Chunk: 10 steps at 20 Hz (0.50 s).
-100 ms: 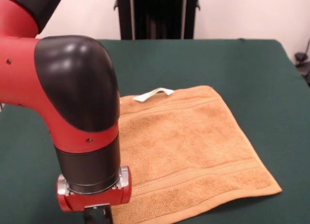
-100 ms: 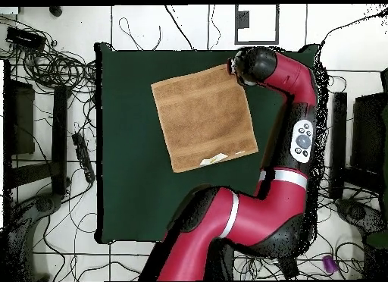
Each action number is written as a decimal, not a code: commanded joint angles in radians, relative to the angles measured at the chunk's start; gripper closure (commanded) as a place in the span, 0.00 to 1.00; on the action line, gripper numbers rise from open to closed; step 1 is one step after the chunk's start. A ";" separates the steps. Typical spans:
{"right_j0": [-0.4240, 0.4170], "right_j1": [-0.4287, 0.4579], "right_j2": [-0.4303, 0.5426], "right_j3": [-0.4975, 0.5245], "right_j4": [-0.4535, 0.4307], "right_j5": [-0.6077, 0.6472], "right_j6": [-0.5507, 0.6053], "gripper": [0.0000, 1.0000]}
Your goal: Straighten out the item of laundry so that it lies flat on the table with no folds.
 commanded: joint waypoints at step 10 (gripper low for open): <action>-0.013 0.003 0.074 -0.036 -0.053 0.111 -0.323 0.00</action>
